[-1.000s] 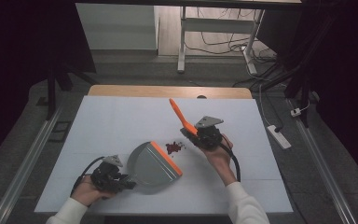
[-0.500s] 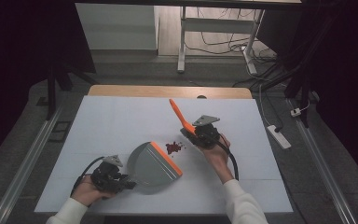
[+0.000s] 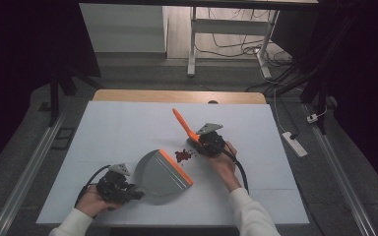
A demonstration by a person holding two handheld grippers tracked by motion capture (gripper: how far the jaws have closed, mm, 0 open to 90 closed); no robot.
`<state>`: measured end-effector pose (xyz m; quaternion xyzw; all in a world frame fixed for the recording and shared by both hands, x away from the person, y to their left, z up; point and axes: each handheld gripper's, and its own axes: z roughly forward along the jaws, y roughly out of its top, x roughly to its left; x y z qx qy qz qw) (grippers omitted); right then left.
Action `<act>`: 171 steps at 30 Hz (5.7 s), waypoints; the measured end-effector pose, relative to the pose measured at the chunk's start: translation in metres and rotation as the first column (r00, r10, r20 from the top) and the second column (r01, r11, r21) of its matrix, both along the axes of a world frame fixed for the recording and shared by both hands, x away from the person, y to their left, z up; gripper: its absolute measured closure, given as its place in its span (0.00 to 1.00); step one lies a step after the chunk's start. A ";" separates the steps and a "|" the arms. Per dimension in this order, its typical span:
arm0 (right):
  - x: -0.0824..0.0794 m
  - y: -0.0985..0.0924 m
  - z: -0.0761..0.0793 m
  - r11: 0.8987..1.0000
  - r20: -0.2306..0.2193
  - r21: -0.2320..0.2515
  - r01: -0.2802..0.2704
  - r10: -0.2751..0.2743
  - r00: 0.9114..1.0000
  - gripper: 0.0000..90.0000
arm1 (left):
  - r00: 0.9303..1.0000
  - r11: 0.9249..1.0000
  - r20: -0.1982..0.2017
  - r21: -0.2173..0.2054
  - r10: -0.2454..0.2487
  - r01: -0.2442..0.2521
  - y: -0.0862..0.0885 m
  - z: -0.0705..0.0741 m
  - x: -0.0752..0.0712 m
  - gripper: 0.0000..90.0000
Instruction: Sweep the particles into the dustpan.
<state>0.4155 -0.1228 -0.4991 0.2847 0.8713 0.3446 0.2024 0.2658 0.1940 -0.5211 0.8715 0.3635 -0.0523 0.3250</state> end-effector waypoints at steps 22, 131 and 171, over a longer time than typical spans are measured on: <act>-0.009 0.014 -0.004 0.998 -0.003 0.024 -0.060 0.060 0.998 0.78 | 1.000 1.000 -0.002 -0.002 0.001 -0.001 -0.001 0.000 0.000 0.68; -0.032 0.010 0.006 0.982 0.000 0.172 -0.079 0.080 0.997 0.78 | 1.000 1.000 -0.006 0.006 -0.007 0.007 -0.004 -0.002 -0.001 0.68; -0.064 0.036 -0.007 0.969 -0.056 0.188 -0.162 0.176 0.983 0.78 | 1.000 1.000 -0.007 0.008 -0.009 0.010 -0.004 -0.002 -0.001 0.68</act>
